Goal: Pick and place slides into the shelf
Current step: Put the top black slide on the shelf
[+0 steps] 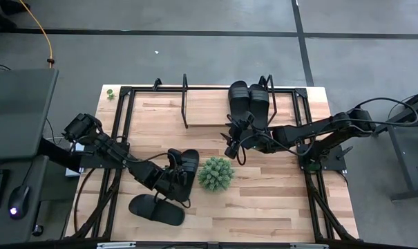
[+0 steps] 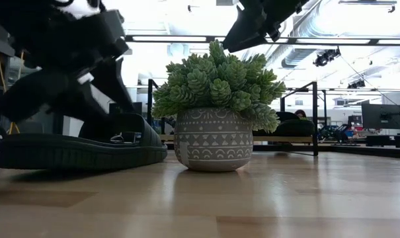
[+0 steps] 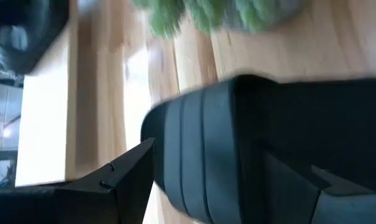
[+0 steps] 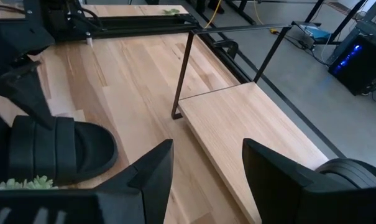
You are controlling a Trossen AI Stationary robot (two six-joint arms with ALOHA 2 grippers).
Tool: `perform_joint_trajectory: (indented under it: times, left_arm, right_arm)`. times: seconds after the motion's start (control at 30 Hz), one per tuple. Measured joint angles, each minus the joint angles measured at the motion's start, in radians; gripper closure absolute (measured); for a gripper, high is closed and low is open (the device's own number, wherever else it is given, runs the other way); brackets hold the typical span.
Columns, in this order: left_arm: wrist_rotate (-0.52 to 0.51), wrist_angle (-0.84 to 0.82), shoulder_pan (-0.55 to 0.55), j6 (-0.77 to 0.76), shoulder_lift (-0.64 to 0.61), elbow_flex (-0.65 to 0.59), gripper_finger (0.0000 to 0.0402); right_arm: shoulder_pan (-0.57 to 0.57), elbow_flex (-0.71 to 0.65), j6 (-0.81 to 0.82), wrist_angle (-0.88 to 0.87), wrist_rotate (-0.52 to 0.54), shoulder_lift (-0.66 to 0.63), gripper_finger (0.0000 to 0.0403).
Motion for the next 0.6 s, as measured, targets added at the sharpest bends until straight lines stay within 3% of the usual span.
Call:
perform_joint_trajectory:
  times: [0.6]
  left_arm:
    - [-0.023,0.037,0.058,0.007,0.059,-0.002,0.0156]
  right_arm:
    - [0.000,0.001,0.000,-0.008,0.000,0.000,0.0219]
